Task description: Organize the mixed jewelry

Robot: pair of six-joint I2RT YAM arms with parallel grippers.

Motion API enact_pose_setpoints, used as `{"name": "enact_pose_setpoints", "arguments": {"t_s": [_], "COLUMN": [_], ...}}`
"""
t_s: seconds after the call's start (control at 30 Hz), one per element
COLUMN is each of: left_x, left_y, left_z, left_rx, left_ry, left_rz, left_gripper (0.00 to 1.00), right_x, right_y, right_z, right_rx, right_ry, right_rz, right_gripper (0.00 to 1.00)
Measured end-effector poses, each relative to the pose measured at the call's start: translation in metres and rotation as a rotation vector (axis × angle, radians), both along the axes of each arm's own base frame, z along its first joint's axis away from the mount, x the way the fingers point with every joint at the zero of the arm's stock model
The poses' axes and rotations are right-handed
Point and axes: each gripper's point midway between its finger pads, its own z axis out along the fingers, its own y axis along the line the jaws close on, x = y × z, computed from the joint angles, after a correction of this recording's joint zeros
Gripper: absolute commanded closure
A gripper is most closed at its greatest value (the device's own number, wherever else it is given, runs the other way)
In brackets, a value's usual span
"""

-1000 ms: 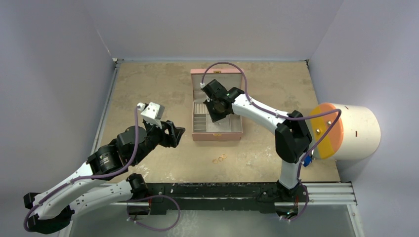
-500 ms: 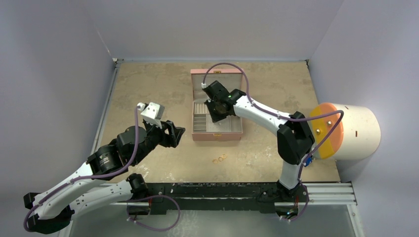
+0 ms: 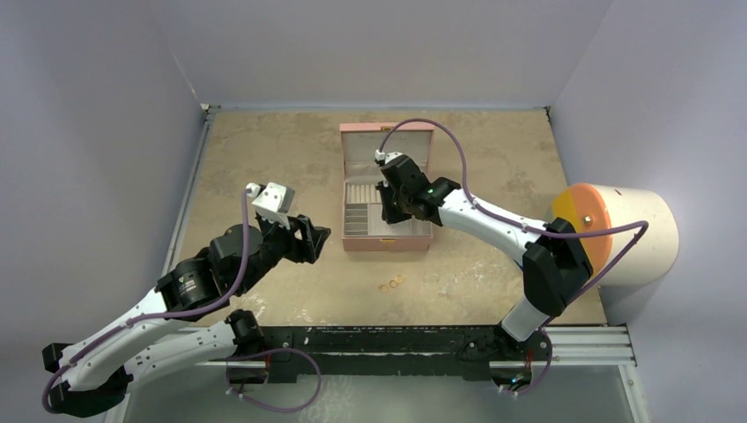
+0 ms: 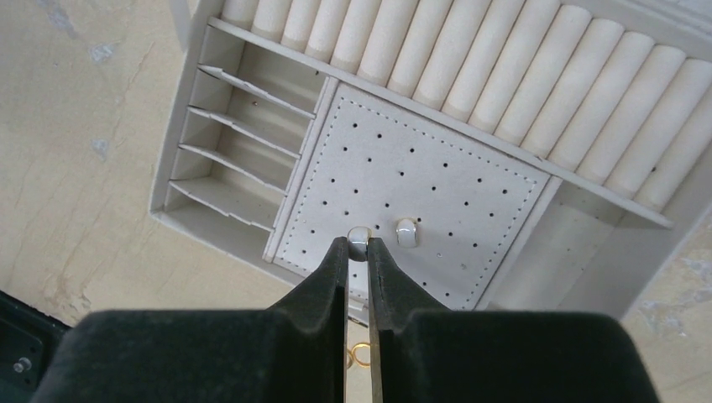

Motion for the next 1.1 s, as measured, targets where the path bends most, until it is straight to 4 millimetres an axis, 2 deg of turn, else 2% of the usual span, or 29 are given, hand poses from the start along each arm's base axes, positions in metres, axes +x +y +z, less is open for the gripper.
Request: {"name": "enact_pose_setpoints", "arguments": {"t_s": [0.2, 0.6, 0.93, 1.1], "left_x": [0.000, 0.001, 0.002, 0.002], "left_y": [-0.001, -0.002, -0.002, -0.002], "left_z": [-0.001, -0.002, -0.004, -0.004], "left_rx": [0.004, 0.009, 0.014, 0.015], "left_ry": [0.002, 0.006, 0.009, 0.009], "left_rz": [0.000, 0.000, 0.000, 0.000], "left_gripper": [0.36, 0.36, 0.36, 0.36], "right_x": [-0.001, 0.000, -0.003, -0.001], "right_y": [0.001, 0.001, -0.006, -0.005], "right_z": [-0.016, -0.007, -0.018, -0.016], "right_rx": [0.023, 0.084, 0.076, 0.087], "right_ry": [0.004, -0.049, -0.046, -0.053], "right_rz": [-0.019, -0.042, -0.073, -0.077], "right_gripper": [1.00, 1.00, 1.00, 1.00]}}
